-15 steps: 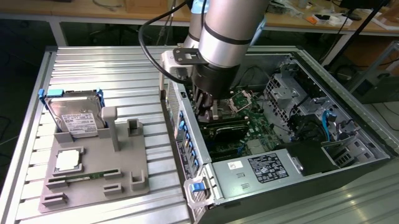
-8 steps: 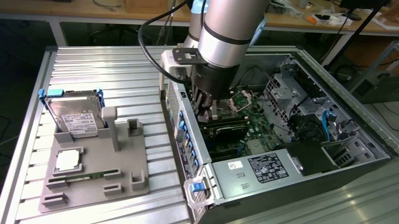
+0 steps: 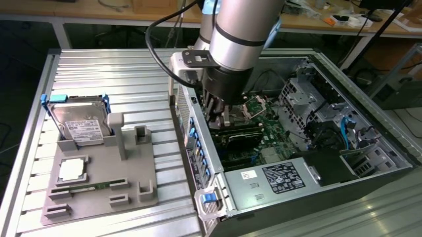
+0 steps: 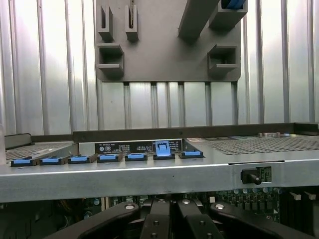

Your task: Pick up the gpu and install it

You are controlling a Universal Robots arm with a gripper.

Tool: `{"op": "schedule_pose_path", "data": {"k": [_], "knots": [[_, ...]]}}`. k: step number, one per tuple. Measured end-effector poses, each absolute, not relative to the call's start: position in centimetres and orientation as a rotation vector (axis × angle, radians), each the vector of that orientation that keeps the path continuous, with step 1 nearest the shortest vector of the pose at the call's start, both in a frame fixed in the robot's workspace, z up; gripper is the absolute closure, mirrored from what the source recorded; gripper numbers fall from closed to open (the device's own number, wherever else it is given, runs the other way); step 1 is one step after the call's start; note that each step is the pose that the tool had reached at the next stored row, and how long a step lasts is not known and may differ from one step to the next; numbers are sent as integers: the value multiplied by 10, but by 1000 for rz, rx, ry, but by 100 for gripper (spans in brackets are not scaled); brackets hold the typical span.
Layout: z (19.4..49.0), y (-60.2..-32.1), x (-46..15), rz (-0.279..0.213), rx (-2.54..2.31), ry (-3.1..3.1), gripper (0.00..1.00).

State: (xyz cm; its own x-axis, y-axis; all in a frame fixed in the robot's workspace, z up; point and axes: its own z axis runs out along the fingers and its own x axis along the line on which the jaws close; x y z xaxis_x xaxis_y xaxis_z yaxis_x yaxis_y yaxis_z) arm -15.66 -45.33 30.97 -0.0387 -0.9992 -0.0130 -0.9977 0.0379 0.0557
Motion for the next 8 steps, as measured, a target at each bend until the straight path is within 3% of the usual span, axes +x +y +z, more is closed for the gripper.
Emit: {"op": "schedule_pose_path", "data": {"k": [8], "knots": [[304,-453,-157,-77,2158,-2242,89]]}}
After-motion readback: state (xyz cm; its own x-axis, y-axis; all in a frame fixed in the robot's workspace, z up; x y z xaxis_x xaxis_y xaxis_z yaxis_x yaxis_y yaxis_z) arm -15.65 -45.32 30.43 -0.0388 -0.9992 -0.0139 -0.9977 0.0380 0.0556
